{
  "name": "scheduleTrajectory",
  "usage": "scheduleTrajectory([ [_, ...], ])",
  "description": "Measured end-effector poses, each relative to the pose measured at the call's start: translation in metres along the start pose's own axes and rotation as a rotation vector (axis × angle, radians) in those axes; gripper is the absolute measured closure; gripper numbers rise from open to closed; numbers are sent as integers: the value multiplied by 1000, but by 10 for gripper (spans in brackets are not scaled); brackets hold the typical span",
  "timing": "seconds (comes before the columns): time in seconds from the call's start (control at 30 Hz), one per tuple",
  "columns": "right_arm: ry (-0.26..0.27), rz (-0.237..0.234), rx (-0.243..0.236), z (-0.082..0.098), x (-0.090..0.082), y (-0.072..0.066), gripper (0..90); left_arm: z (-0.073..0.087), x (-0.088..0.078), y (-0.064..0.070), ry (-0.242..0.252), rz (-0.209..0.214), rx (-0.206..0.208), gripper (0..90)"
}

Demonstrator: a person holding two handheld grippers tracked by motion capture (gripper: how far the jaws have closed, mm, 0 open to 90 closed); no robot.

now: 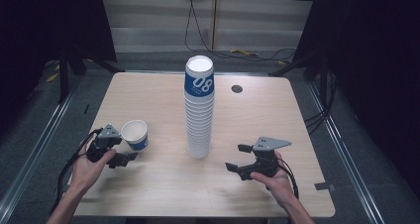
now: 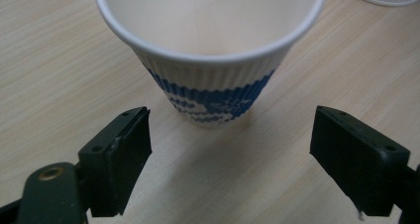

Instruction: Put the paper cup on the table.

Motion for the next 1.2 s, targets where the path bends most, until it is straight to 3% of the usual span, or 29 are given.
scheduleTrajectory([
  [0.07,1,-4,2,0,0,-1,150,1,-2,6,5,7,2,162],
  [0.17,-2,-6,0,0,0,-1,150,2,-4,15,34,9,-26,160],
  [0.27,-2,-9,1,0,1,-1,150,1,-6,26,53,22,-20,165],
  [0.33,3,-9,-4,0,0,-1,150,-1,-8,36,72,66,-39,161],
  [0.4,3,-6,3,0,-1,-1,150,-2,-10,42,83,71,-20,168],
  [0.6,5,-7,-2,0,0,-1,150,-16,-17,58,164,64,-30,161],
  [0.67,7,-7,-1,0,0,-1,150,-22,-18,66,212,89,-62,162],
  [0.8,13,-8,4,0,-1,-2,150,-33,-17,79,239,82,-32,160],
  [0.87,13,-6,6,0,-1,-1,150,-40,-16,84,256,88,-39,159],
  [0.93,13,-5,10,1,-1,-1,150,-44,-12,89,250,79,-21,159],
  [1.0,11,-5,9,2,0,-2,150,-49,-5,93,244,97,-18,159],
  [1.07,8,-2,10,2,0,-1,150,-56,2,93,251,121,-46,164],
  [1.13,8,7,16,2,1,1,151,-60,9,94,234,105,-31,162],
  [1.2,2,21,24,3,1,3,153,-62,12,98,234,126,-27,164],
])
Point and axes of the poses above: each handheld gripper's, and its own axes: x roughly forward along the jaws, z roughly out of its underside, y roughly to its right, the point moved 8 cm from there along x, roughly forward along the jaws, and after that the axes turned 13 degrees about x, right-handed, at the moved point
